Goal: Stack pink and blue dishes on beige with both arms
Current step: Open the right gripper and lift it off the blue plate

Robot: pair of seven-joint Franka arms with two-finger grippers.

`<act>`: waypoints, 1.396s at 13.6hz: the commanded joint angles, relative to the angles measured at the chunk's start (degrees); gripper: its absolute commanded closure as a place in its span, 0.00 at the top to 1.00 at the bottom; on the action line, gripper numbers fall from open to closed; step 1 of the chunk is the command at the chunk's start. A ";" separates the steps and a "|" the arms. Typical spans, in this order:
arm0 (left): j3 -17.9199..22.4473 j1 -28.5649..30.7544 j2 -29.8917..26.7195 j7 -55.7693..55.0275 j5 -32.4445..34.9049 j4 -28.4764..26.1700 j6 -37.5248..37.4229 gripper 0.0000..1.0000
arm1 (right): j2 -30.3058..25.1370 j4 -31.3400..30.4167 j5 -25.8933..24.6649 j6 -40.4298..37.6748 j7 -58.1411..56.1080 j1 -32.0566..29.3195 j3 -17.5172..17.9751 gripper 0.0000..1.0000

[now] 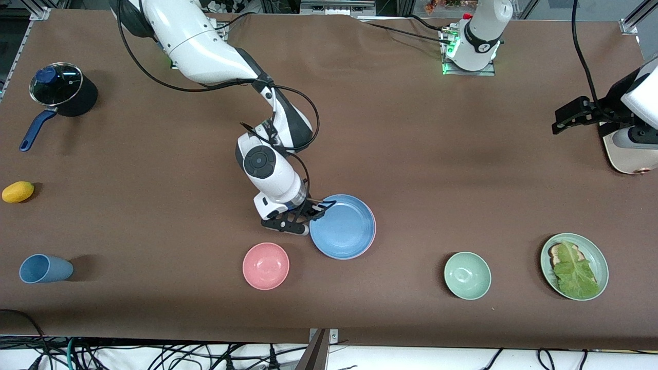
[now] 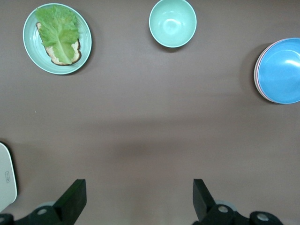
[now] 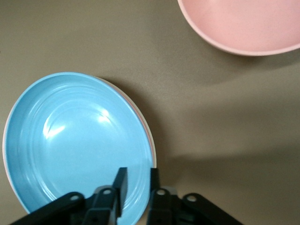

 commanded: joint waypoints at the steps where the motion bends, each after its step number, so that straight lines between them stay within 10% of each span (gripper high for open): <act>1: -0.37 -0.18 1.18 -0.24 0.98 1.26 2.17 1.00 | 0.80 2.13 -0.06 -0.60 0.21 0.41 -0.63 0.38; 5: -0.46 -0.18 2.15 0.03 0.98 1.79 2.97 1.00 | -1.65 2.39 -5.32 -8.67 -0.67 -0.38 -0.89 0.62; 8: -0.37 -0.18 2.68 0.11 0.98 1.97 3.24 1.00 | -6.65 1.78 -6.83 -15.62 -7.49 -3.62 -1.07 0.99; 19: -0.37 -0.18 2.68 0.20 0.98 2.14 3.24 1.00 | -40.56 -20.78 -5.33 -39.10 -34.06 -15.23 -5.99 1.00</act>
